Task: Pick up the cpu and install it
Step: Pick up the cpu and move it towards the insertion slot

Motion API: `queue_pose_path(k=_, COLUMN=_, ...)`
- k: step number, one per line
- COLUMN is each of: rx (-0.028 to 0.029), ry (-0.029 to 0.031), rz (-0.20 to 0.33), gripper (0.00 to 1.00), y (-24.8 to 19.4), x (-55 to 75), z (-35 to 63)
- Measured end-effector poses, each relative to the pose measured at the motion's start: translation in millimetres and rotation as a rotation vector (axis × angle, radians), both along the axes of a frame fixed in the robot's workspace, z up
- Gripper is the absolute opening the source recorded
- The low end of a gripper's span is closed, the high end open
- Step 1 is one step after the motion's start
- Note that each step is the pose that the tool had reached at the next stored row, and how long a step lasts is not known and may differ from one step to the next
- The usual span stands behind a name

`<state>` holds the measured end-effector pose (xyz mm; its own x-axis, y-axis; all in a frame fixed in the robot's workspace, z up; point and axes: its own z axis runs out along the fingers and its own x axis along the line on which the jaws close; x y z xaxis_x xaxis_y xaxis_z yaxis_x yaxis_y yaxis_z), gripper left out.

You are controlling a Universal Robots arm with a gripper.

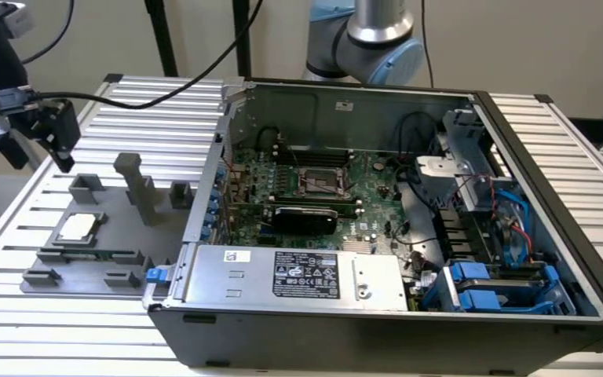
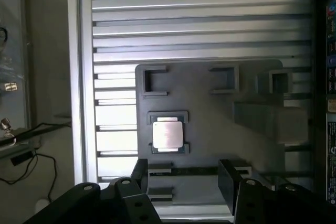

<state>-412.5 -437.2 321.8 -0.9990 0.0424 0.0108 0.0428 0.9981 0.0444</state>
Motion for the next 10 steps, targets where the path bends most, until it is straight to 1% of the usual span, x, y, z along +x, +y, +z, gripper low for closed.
queue_pose_path(k=10, rx=0.0, ry=0.0001, rz=0.001, gripper=0.65, y=-1.0, x=-6.3, z=-18.2)
